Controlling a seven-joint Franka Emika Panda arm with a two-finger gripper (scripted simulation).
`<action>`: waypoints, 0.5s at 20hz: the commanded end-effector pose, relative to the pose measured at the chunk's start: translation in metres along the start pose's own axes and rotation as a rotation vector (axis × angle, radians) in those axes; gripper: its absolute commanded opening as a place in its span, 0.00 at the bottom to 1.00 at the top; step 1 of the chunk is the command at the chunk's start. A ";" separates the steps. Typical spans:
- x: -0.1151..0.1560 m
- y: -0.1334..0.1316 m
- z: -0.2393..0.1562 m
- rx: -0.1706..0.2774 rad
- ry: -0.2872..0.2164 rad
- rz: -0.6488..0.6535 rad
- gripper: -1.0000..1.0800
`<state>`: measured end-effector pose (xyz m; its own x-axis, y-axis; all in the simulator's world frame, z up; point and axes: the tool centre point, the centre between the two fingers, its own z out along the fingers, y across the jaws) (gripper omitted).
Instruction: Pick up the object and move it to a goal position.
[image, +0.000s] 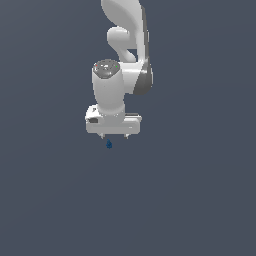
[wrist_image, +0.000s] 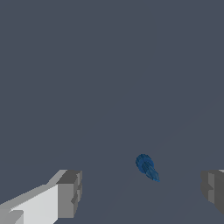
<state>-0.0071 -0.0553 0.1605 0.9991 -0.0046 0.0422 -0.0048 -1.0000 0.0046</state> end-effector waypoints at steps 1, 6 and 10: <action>-0.013 0.013 0.020 0.001 -0.013 -0.011 0.96; -0.037 0.034 0.051 0.004 -0.032 -0.029 0.96; -0.047 0.042 0.063 0.005 -0.040 -0.037 0.96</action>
<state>-0.0484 -0.0946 0.0996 0.9996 0.0279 0.0034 0.0279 -0.9996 0.0007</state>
